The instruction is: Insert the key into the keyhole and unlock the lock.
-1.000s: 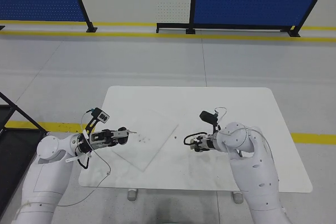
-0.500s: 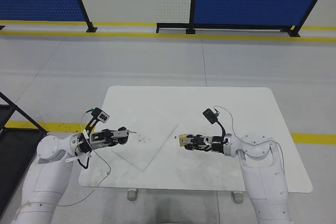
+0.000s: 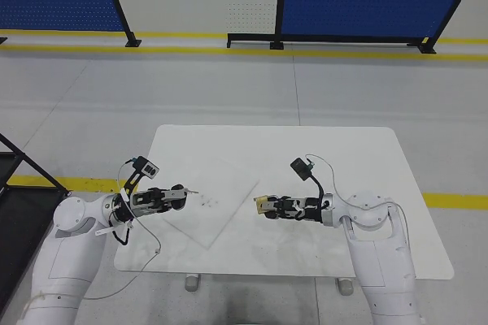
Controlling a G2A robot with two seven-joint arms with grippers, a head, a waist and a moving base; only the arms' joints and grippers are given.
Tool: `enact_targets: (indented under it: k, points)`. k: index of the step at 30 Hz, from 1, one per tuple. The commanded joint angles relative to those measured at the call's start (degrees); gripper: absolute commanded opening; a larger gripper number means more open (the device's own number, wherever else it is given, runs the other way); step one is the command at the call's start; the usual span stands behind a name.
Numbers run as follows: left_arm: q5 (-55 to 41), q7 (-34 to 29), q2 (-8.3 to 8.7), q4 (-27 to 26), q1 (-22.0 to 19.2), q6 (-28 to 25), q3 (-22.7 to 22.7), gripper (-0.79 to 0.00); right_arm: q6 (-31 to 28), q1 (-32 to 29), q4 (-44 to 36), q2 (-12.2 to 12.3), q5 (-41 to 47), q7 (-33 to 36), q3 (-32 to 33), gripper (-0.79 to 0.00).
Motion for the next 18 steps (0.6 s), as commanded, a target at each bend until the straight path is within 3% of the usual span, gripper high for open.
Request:
enact_targets:
  k: [1,18]
  points:
    - [0.0,0.0,0.0,0.0,0.0,0.0,0.0,-0.785,0.0,0.0,0.0,0.0,0.0,0.0,0.0,-0.785]
    - [0.0,0.0,0.0,0.0,0.0,0.0,0.0,-0.785,-8.44,-6.12,-3.72,1.33,19.13,-9.03,1.52,-0.785]
